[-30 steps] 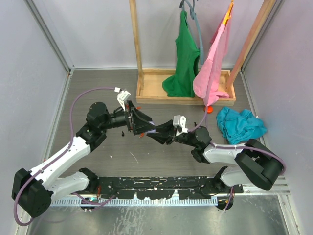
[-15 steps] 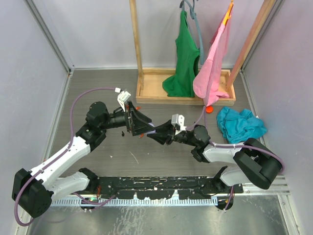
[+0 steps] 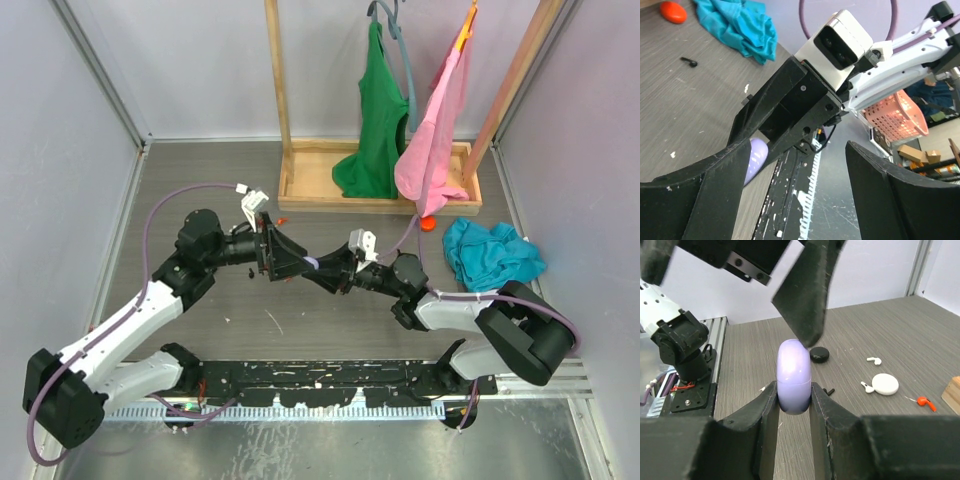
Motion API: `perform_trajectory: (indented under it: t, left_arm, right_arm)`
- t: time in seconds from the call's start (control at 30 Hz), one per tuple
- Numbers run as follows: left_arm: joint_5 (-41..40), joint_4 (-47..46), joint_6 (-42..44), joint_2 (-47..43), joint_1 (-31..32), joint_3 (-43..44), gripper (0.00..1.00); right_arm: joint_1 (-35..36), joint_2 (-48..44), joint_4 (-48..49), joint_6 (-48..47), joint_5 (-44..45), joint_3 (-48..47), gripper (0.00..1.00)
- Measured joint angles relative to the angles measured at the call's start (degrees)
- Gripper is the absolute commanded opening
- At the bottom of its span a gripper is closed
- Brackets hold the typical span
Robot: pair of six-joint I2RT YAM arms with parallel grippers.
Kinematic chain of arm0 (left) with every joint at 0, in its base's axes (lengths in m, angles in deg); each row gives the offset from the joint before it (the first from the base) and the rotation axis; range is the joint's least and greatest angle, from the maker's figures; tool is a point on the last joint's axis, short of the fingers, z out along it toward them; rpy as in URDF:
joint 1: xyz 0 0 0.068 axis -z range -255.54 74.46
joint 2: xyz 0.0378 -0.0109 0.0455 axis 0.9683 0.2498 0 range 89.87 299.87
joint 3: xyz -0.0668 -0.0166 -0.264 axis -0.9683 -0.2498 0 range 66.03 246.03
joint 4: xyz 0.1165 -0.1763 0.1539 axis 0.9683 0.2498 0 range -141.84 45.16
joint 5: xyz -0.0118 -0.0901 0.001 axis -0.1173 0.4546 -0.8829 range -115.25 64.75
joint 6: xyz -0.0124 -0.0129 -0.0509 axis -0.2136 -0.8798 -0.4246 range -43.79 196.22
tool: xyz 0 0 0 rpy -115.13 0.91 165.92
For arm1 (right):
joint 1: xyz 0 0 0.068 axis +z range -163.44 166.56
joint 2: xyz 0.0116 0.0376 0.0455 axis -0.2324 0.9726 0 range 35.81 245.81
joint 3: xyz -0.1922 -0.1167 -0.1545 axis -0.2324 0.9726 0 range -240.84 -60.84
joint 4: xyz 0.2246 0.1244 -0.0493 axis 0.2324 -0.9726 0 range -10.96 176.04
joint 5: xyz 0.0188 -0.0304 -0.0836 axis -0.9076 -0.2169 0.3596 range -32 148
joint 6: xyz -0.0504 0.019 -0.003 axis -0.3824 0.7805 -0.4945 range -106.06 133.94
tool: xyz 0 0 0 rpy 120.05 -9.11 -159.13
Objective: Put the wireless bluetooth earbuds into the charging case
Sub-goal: Close the charging case, then place the charging case at the center of the board.
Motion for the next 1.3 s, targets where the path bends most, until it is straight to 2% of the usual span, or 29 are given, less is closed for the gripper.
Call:
perform_trajectory:
  t: [0.2,0.4,0.47,0.6,0.7,1.0,1.3]
  left_arm:
    - [-9.99,12.48,5.79,-8.37,0.07,0.00,0.84]
    - [-29.75,23.61,10.23,-19.82,0.11,-2.38,0.87]
    - [-34.77,25.53,10.82,-21.92,0.11,-3.91,0.92]
    - [-45.62,28.96,11.15,-24.96,0.11,-7.72,0.96]
    - [-50.84,29.97,11.15,-25.09,0.11,-9.29,0.97]
    - [-58.90,28.33,11.28,-23.43,0.11,-14.49,0.98]
    - [-59.84,25.68,12.46,-24.57,0.11,-15.96,0.98]
  right_arm:
    - [-0.46,-0.20,-5.55,1.03,5.88,0.00,0.13]
    - [-1.22,-1.20,-17.22,4.92,15.96,0.02,0.15]
    - [-1.73,-1.29,-21.31,6.86,19.21,-0.04,0.15]
    - [-3.17,0.61,-29.88,11.45,24.83,-1.84,0.15]
    - [-4.22,4.44,-33.48,15.04,27.30,-4.70,0.18]
    - [-6.29,13.42,-39.82,23.74,31.19,-9.16,0.33]
    - [-9.20,15.58,-40.61,30.56,31.36,-10.08,0.55]
